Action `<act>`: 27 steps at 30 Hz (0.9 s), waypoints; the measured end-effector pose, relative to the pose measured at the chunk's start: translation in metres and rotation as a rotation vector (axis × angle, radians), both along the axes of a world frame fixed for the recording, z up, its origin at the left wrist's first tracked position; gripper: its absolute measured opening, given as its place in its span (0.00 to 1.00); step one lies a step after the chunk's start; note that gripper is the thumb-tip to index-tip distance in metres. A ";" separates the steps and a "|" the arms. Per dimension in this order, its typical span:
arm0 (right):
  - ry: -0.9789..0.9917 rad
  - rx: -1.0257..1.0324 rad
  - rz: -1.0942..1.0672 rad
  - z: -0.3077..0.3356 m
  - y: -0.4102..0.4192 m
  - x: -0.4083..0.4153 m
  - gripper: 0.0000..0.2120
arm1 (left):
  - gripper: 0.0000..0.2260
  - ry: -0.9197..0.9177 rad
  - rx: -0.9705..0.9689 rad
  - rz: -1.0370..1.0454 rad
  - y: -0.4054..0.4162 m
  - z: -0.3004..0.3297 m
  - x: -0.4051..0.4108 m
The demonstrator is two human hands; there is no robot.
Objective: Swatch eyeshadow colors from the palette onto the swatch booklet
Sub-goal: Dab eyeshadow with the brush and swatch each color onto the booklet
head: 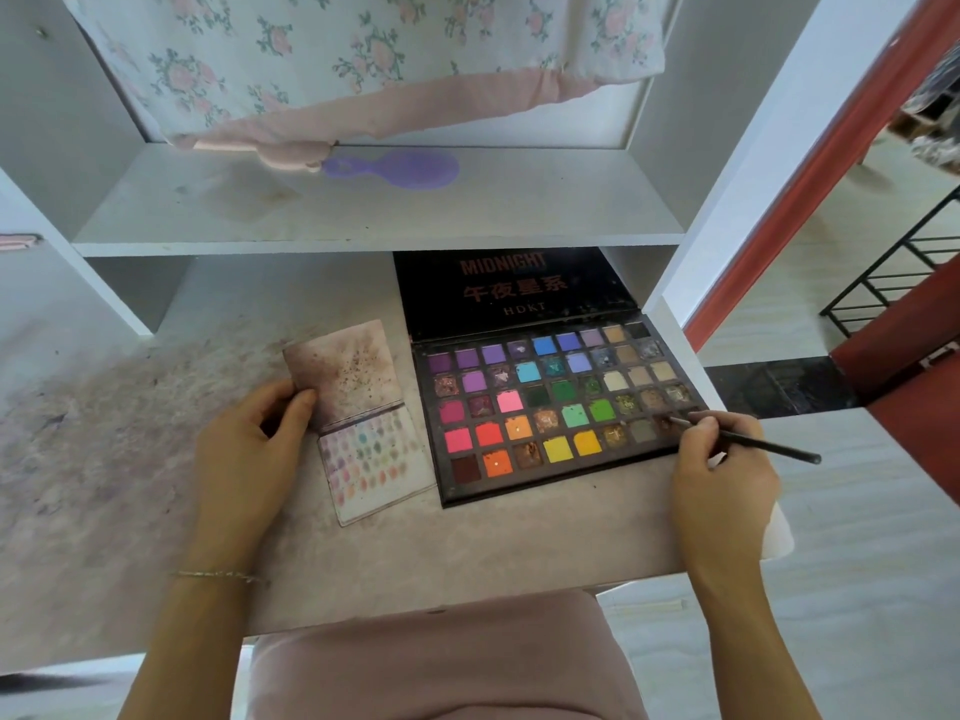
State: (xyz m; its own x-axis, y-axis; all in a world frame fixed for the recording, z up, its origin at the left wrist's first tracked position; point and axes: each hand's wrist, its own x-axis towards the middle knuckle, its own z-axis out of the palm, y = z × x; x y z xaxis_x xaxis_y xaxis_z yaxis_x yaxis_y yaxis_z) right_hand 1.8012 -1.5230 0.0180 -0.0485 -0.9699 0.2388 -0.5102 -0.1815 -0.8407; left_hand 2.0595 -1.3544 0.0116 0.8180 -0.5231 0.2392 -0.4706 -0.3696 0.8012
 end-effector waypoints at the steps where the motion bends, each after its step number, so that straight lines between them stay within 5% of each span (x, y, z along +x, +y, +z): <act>1: 0.001 0.001 0.000 0.001 0.000 0.000 0.05 | 0.07 -0.002 0.001 -0.003 0.000 0.000 0.000; 14: 0.001 -0.015 0.043 0.001 0.002 0.002 0.06 | 0.08 0.025 -0.001 0.001 0.001 -0.001 0.001; 22: -0.090 -0.041 0.358 0.006 0.029 0.031 0.13 | 0.07 0.005 0.010 0.009 0.001 0.002 -0.001; 27: -0.150 -0.074 0.562 0.009 0.056 0.062 0.09 | 0.08 0.021 0.021 0.003 0.000 0.003 -0.001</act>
State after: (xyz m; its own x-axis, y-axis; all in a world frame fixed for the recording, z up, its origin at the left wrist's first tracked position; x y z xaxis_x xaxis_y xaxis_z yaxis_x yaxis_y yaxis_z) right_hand 1.8628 -1.4667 0.0274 0.4302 -0.8374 0.3372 -0.1950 -0.4509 -0.8710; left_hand 2.0580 -1.3547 0.0147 0.8245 -0.5249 0.2115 -0.4528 -0.3877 0.8029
